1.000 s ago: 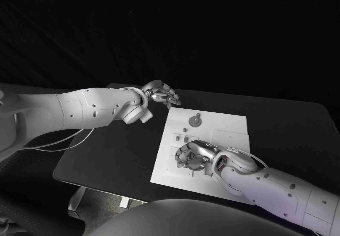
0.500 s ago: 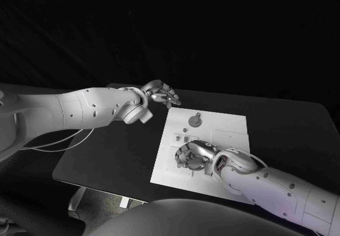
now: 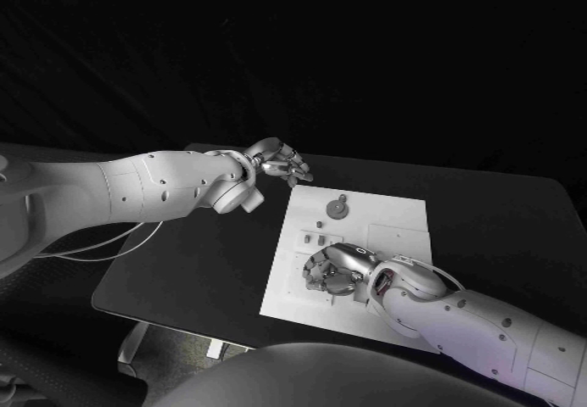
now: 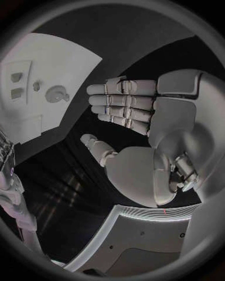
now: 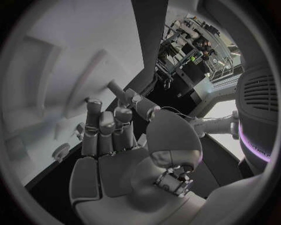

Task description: Assemble the parts on the task board

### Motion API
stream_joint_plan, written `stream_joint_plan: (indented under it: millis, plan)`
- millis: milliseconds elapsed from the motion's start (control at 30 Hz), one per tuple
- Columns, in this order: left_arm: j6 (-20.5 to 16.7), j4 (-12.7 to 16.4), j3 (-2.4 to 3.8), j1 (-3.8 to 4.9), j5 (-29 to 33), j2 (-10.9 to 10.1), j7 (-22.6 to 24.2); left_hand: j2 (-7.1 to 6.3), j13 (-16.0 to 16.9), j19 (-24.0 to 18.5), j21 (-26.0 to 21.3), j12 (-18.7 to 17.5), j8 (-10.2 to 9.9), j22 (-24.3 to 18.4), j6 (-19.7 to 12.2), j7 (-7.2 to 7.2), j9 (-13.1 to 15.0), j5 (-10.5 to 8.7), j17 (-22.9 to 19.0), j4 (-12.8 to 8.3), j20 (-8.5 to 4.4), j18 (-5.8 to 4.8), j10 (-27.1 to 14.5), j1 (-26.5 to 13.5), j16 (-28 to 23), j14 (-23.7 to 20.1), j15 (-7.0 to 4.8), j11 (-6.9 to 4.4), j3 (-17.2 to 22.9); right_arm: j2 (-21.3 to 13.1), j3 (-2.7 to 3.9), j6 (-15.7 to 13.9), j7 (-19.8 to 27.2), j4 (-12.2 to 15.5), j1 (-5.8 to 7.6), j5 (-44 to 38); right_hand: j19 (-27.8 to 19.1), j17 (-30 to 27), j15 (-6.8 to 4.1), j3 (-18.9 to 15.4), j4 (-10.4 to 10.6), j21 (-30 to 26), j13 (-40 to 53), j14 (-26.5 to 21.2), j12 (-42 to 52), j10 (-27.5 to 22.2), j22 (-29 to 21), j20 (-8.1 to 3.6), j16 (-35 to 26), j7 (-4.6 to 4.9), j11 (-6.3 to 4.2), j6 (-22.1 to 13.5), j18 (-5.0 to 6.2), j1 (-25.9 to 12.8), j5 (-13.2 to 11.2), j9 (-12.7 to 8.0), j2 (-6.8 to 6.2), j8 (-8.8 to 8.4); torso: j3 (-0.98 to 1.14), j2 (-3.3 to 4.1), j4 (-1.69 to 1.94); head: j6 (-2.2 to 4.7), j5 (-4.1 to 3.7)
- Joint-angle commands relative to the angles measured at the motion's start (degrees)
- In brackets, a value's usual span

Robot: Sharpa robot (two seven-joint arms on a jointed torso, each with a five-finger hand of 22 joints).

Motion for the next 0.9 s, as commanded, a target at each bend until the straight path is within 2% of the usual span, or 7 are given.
stream_joint_plan:
  millis: [33,900]
  plan:
    - [0.3,0.1,0.06,0.08,0.0,0.1,0.5,-0.04,0.1,-0.3,-0.1,-0.3,0.3,-0.1,0.2,0.1,0.0,0.02,0.1,0.0,0.02,0.67,0.4,0.4,-0.4,0.4,0.09,0.12,0.2,-0.1,-0.2,1.8,-0.2,-0.1,-0.18,-0.9,-0.1,0.1,-0.48,0.4,0.1,0.2,0.1,-0.1,-0.3,-0.1,0.8,-0.08,0.2,1.6,0.02,4.5,0.34,0.0,0.2,1.3,0.6,0.9,0.02,0.01,-0.02,0.0,0.13]
    - [0.3,0.0,0.06,0.08,0.0,0.1,0.5,-0.03,0.1,-0.3,-0.1,-0.4,0.3,-0.1,0.2,0.09,0.0,0.02,0.2,0.1,0.03,0.67,0.5,0.4,-0.5,0.4,0.09,0.12,0.2,-0.1,-0.21,2.1,-0.2,0.5,-0.18,-1.0,-0.1,0.1,-0.48,0.4,0.1,0.3,0.1,-0.1,-0.3,-0.1,0.8,-0.08,0.2,1.6,0.02,4.5,0.35,-0.1,0.2,1.3,0.64,0.89,0.0,0.01,-0.01,0.0,0.19]
